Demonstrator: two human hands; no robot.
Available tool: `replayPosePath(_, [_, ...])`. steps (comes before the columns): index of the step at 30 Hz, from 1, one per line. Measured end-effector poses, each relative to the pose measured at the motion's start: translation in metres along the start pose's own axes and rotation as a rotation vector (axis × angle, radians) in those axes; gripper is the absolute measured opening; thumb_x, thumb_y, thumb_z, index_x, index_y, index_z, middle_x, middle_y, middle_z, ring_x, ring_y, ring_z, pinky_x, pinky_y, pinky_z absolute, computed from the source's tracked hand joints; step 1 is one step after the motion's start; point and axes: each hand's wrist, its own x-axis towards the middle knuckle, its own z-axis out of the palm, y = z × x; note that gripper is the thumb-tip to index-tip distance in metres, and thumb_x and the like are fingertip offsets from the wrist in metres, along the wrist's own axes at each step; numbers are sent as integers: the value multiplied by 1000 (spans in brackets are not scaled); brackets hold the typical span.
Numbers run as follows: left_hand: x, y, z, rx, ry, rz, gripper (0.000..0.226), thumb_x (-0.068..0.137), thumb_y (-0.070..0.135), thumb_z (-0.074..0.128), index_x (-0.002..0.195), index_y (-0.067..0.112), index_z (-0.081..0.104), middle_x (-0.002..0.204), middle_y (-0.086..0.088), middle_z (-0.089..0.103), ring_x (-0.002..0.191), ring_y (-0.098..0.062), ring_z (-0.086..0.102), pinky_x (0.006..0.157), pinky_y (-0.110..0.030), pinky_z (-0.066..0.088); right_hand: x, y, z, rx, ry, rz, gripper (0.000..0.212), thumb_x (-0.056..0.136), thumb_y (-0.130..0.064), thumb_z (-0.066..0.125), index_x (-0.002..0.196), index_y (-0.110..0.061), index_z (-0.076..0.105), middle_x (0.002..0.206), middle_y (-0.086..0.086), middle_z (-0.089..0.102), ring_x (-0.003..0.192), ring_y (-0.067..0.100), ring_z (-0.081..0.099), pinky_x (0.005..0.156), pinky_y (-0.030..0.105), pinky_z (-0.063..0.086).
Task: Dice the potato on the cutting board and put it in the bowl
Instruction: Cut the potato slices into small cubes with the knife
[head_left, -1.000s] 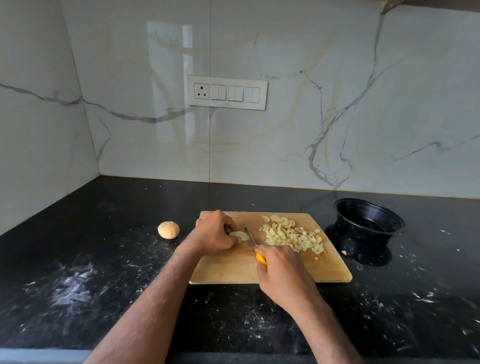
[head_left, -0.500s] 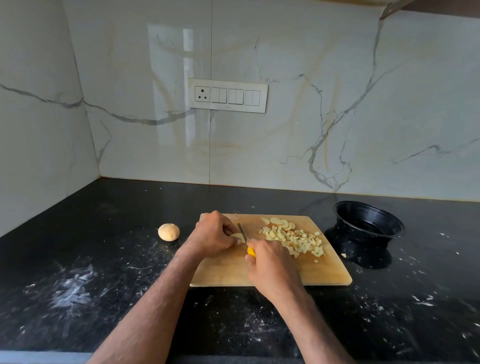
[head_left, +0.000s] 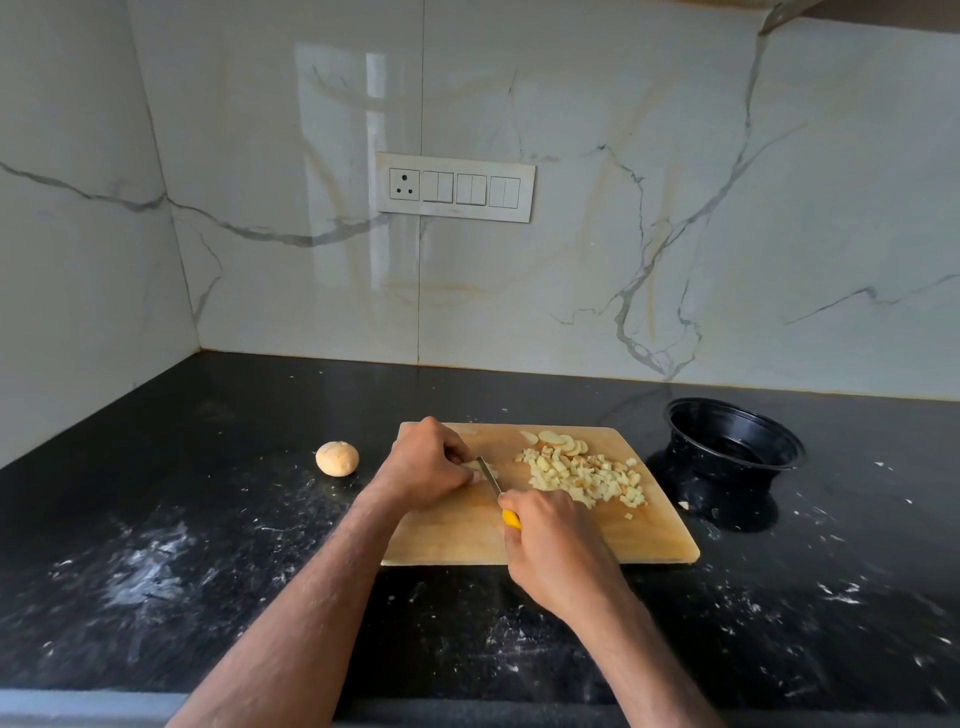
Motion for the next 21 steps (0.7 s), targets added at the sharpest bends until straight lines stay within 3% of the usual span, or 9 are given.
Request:
replayPosePath(2, [-1,0,0,0,5,6,20,77,21,87,95,17,81,82,10,69,77,-8,65,63,-11,46,-7,4,-2,-7,24,4,10,95,-16,65,98,-25,69,82,-12,68,69,7,62,55,9,41])
replayPosePath(6, [-2,-2,-3,2,-21,33,19,77,19,87,94,18,80,78,11,70,75,-8,66,62,-10,49,-18,11,-3,40,83,41,33,97,-21,65,130,-21,66,113,-9,73,97,5,69,82,8,48])
replayPosePath(9, [-1,-3,-6,-3,-29,40,17,74,20,90,86,22,79,77,11,70,74,-8,67,61,-8,49,-19,12,-4,78,125,58,35,98,-26,64,133,-24,65,119,-13,71,104,2,65,85,5,40])
replayPosePath(11, [-1,-4,-7,0,-29,42,16,74,22,90,82,25,78,76,11,70,73,-9,67,60,-9,49,-14,9,-3,115,126,69,35,97,-27,64,132,-24,65,118,-13,71,104,2,65,88,9,44])
replayPosePath(16, [-1,-4,-6,5,-25,39,13,75,22,89,84,20,79,77,8,71,74,-10,66,62,-12,52,3,-5,6,141,111,79,35,98,-29,63,133,-24,64,119,-11,71,101,3,67,65,-4,35])
replayPosePath(21, [1,-3,-4,16,-25,17,16,78,21,88,91,17,80,80,9,70,75,-9,66,60,-11,48,16,-14,12,118,98,97,33,98,-29,64,131,-24,65,114,-6,72,95,8,68,64,6,40])
